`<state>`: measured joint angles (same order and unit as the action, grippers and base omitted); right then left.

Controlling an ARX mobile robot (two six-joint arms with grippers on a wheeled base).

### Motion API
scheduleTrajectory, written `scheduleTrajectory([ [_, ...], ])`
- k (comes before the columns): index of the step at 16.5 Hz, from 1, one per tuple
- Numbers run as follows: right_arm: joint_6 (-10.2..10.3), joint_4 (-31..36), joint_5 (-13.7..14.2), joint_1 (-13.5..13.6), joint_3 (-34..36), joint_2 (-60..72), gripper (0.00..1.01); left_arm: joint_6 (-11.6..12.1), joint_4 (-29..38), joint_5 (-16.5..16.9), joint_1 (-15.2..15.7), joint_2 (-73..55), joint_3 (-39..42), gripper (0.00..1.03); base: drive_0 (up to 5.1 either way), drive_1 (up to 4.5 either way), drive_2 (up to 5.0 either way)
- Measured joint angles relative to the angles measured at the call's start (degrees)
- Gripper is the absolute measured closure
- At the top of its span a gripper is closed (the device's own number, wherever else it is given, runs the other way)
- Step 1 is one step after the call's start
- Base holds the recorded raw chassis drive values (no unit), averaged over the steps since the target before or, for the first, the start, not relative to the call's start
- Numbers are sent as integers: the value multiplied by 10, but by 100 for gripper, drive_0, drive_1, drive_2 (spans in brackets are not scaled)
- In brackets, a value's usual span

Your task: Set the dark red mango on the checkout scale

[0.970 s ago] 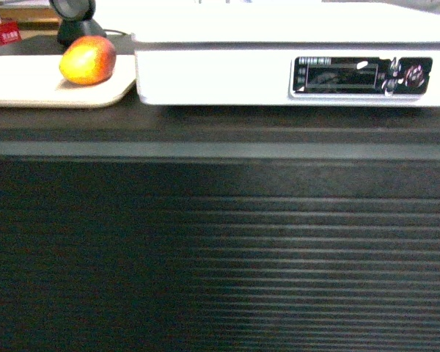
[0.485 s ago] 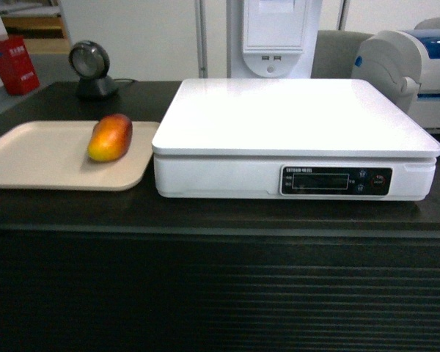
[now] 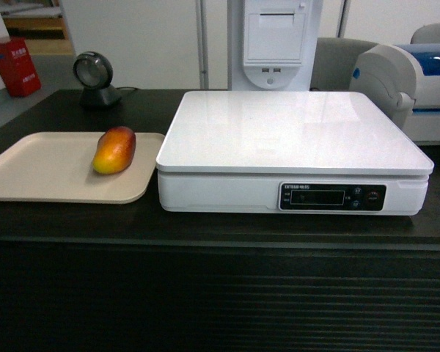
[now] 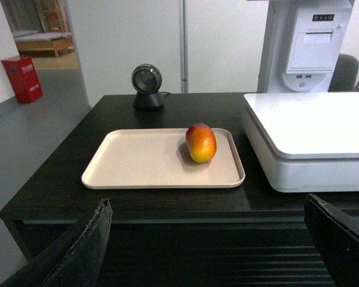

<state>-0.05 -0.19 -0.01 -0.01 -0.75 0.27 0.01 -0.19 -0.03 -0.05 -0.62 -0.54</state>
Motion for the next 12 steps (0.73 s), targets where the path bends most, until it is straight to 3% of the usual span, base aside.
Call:
scheduleTrajectory([
  [12, 0, 0, 0, 0, 0, 0, 3, 0, 0, 0, 0, 0, 0, 5, 0, 0, 0],
])
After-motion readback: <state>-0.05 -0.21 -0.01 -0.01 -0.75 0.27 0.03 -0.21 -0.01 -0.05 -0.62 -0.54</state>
